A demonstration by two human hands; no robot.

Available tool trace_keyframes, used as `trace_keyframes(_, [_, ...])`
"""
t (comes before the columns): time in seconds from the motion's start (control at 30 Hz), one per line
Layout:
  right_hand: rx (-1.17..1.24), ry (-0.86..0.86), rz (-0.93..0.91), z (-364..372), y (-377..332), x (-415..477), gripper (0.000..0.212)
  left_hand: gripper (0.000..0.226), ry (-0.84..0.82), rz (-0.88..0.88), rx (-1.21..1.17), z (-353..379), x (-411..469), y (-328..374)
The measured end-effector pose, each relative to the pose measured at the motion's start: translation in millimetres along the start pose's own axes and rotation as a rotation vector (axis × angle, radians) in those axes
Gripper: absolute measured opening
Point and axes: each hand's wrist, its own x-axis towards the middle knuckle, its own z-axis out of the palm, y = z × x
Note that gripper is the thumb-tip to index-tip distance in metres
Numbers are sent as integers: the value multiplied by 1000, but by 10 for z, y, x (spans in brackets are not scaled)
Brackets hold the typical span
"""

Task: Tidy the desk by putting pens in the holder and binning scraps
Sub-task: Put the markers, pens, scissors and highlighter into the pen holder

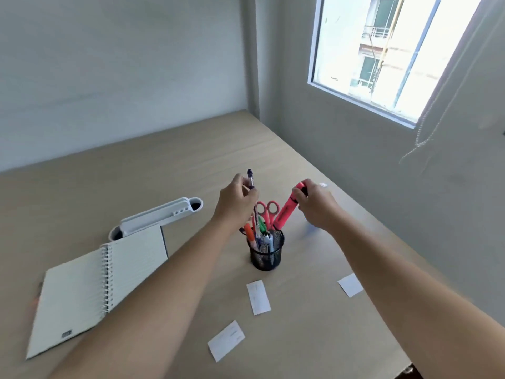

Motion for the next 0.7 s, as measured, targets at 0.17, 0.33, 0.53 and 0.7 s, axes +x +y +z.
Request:
trace_keyframes(0.17, [-234, -175, -73, 373, -140, -76, 27, 11, 23, 51, 174, -67, -190, -315])
trace_keyframes(0.33, [-255, -210, -109, 523, 12, -149, 16, 10, -33, 65, 204, 71, -280, -527])
trace_keyframes(0.53, [-267, -178, -182, 676, 189, -138, 28, 21, -15, 175, 344, 164, -223, -599])
trace_keyframes(0.7, [-370, -159, -320, 745, 339, -124, 37, 21, -75, 113, 432, 269, -289, -716])
